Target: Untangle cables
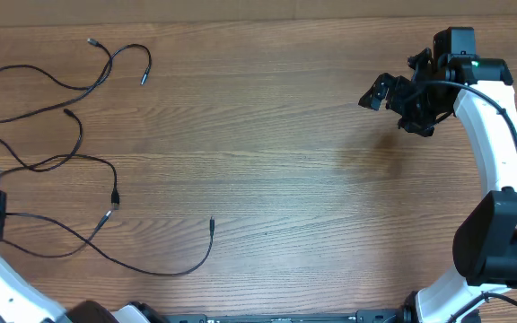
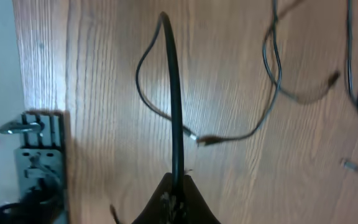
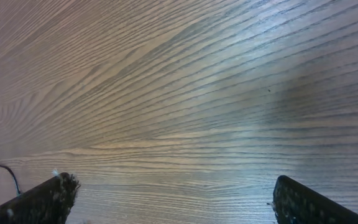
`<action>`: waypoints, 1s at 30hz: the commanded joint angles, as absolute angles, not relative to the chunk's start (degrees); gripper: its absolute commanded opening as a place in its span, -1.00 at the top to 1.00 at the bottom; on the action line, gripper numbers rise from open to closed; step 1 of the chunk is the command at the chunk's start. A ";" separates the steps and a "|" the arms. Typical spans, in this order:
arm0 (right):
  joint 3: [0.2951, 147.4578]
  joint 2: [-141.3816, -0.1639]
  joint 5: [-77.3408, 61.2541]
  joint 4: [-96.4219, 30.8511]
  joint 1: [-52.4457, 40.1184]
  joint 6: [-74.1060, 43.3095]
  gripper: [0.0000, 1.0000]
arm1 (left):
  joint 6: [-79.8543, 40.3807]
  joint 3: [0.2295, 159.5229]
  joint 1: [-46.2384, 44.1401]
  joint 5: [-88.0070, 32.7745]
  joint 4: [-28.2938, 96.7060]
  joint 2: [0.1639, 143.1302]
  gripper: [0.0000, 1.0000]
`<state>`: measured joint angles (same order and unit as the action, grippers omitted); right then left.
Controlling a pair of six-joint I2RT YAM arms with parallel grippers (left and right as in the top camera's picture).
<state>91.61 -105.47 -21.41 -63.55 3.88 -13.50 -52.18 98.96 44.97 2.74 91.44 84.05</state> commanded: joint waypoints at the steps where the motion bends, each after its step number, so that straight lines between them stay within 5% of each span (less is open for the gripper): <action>1: 92.71 -103.94 -20.99 -63.35 3.92 -13.65 -1.00 | -60.20 99.46 48.23 2.07 88.95 87.46 0.92; 15: 92.71 -103.94 -21.02 -63.35 3.92 -13.65 -1.00 | -58.17 99.46 50.24 11.73 74.37 97.03 0.92; 24: 92.71 -103.94 -20.99 -63.35 3.92 -13.65 -1.00 | -52.58 99.46 50.78 36.21 67.20 102.61 0.92; 30: 92.71 -103.94 -21.02 -63.35 3.92 -13.65 -1.00 | -47.90 99.48 51.00 36.69 61.28 106.63 0.92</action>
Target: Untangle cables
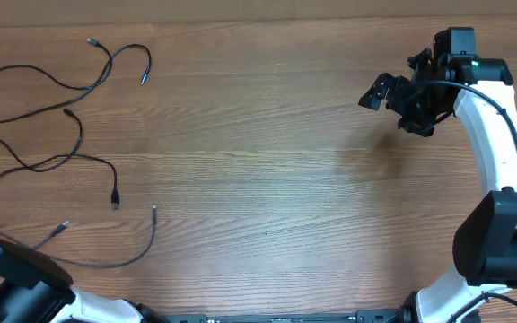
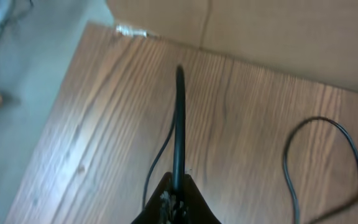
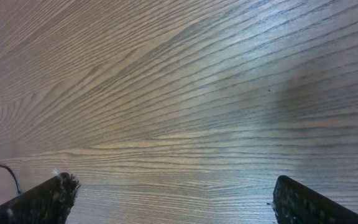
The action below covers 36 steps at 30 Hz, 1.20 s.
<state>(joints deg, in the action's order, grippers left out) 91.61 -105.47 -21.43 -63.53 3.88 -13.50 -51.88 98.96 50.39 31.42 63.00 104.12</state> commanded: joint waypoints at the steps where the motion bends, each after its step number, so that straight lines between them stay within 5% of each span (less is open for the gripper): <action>1: 92.71 -103.94 -21.02 -63.35 3.92 -13.65 -1.00 | -47.75 99.46 51.07 36.82 60.64 107.37 0.91; 16: 92.71 -103.94 -21.02 -63.35 3.92 -13.65 -1.00 | -47.05 99.46 55.86 42.19 58.54 120.86 0.91; 22: 92.71 -103.94 -21.02 -63.35 3.92 -13.65 -1.00 | -37.95 99.46 58.39 37.93 52.40 124.66 0.90; 25: 92.71 -103.94 -20.99 -63.35 3.92 -13.65 -1.00 | -32.58 99.46 58.52 30.46 48.47 125.19 0.68; 30: 92.71 -103.94 -20.99 -63.35 3.92 -13.65 -1.00 | -26.02 99.48 58.41 19.00 44.27 125.23 0.03; 36: 92.71 -103.94 -21.02 -63.33 3.92 -13.65 -1.00 | -25.21 99.46 58.43 18.00 44.36 125.23 0.04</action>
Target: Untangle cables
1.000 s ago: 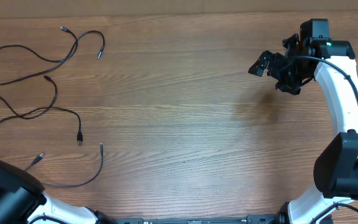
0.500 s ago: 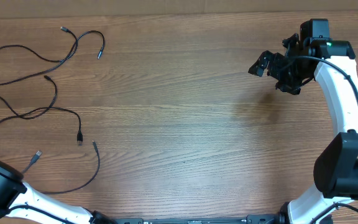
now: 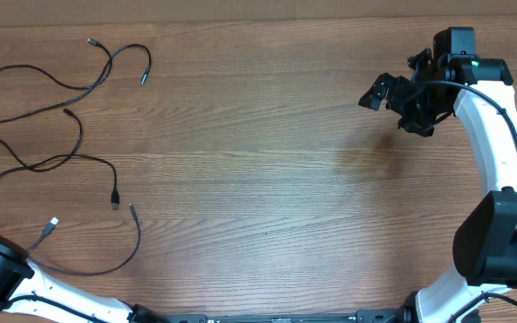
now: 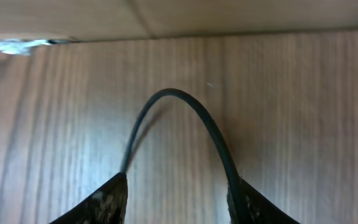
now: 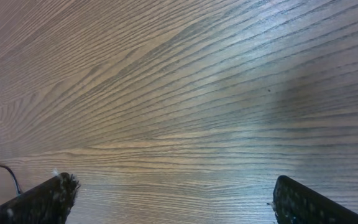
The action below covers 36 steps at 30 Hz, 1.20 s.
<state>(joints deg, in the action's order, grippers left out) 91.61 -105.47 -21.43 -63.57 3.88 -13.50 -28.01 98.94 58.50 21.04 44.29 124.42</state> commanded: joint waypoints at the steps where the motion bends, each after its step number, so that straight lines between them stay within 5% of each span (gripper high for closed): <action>1: 92.71 -103.94 -20.99 -63.35 3.92 -13.65 -1.00 | -25.21 99.46 58.43 18.00 44.53 125.25 0.11; 8: 92.71 -103.94 -21.02 -63.35 3.92 -13.65 -1.00 | -25.26 96.75 58.43 17.96 42.89 125.38 0.21; 11: 92.71 -103.94 -21.02 -63.35 3.92 -13.65 -1.00 | -25.26 93.21 58.43 17.98 39.75 125.38 0.49; 17: 92.71 -103.94 -20.99 -63.35 3.92 -13.65 -1.00 | -25.28 86.24 58.43 21.69 33.91 125.38 0.59; 19: 92.71 -103.94 -21.02 -63.35 3.92 -13.65 -1.00 | -25.26 86.39 58.43 24.62 33.91 125.34 0.45; 20: 92.71 -103.94 -20.99 -63.35 3.92 -13.65 -1.00 | -25.21 87.70 58.43 27.31 35.14 124.95 -0.06; 24: 92.71 -103.94 -21.02 -63.33 3.92 -13.65 -1.00 | -25.28 92.47 58.41 25.69 39.66 124.55 -0.64; 29: 92.71 -103.94 -21.02 -63.35 3.92 -13.65 -1.00 | -25.28 99.74 57.93 16.51 45.71 123.98 -0.99; 36: 92.71 -103.94 -20.99 -63.35 3.92 -13.65 -1.00 | -25.28 104.29 56.47 1.17 52.36 120.70 -0.99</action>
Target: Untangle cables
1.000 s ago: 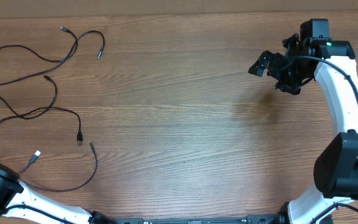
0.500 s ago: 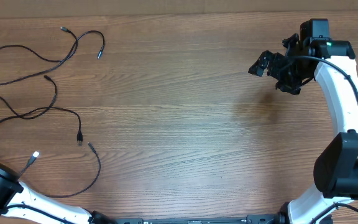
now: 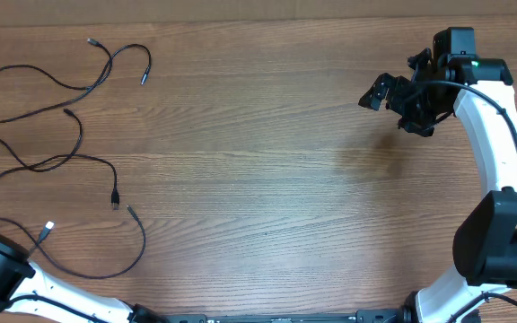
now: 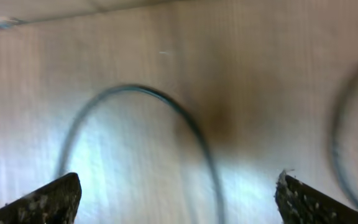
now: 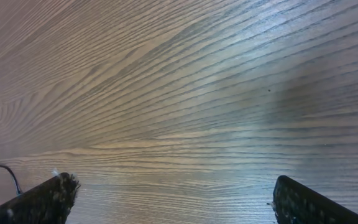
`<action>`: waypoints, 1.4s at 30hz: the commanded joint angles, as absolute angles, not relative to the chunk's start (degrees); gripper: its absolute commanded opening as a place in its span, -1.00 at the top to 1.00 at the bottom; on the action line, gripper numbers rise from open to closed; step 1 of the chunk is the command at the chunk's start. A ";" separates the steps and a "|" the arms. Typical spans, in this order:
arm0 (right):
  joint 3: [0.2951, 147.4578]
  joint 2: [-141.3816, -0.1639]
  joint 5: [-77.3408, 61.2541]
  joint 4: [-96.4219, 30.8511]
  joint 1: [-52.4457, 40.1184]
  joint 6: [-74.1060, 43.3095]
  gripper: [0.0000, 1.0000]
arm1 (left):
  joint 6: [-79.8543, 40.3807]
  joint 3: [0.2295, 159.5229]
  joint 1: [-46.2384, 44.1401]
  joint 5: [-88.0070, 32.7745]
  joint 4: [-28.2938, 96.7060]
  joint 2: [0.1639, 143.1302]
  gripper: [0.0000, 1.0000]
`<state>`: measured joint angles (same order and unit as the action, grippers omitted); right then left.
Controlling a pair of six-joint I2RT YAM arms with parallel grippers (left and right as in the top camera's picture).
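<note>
Three thin black cables lie at the table's left. The far cable point(image 3: 106, 63) curls at the back. A middle cable point(image 3: 79, 154) winds below it and ends in a plug point(image 3: 115, 201). The near cable point(image 3: 138, 242) loops along the front edge, apart from the others, with a white-tipped plug point(image 3: 49, 226). My left gripper point(image 4: 179, 202) is at the front left corner, open wide above a blurred arc of the near cable point(image 4: 191, 134). Far right, my right gripper point(image 5: 176, 199) hovers open over bare wood, also seen from above point(image 3: 393, 94).
The wooden table point(image 3: 267, 170) runs from the cables to the right arm point(image 3: 496, 135). A cardboard wall borders the table's far edge point(image 3: 240, 9). My left arm point(image 3: 25, 292) lies along the front left corner.
My left gripper's jaws stand much wider apart, and the cable's arc now lies below them rather than against a finger. The near cable's loop shifted slightly. The right arm is unmoved.
First my left gripper was shut on the near cable at the left edge, with that cable crossing the middle cable's plug. A second later it held the cable nearer the front corner, clear of the middle cable. Then the jaws had parted, and now they are wide open.
</note>
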<state>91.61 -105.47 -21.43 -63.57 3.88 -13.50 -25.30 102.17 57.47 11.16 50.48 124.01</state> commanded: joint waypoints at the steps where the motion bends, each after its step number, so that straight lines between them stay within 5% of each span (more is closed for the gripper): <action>1: 92.71 -103.94 -20.99 -63.35 3.92 -13.65 -1.00 | -25.28 104.57 56.42 -0.86 53.58 119.87 -0.99; 13: 92.71 -103.94 -21.02 -63.35 3.92 -13.65 -1.00 | -20.56 105.34 53.41 -37.89 64.93 103.31 -0.88; 30: 92.71 -103.94 -20.99 -63.35 3.92 -13.65 -1.00 | -6.00 105.25 25.63 -40.73 96.84 74.26 -0.91; 36: 92.71 -103.94 -21.02 -63.35 3.92 -13.65 -1.00 | -6.09 105.01 12.27 -36.97 96.79 63.13 -0.99; 42: 92.71 -103.94 -20.99 -63.35 3.92 -13.65 -1.00 | -6.83 105.01 9.13 -36.95 96.79 56.25 -0.99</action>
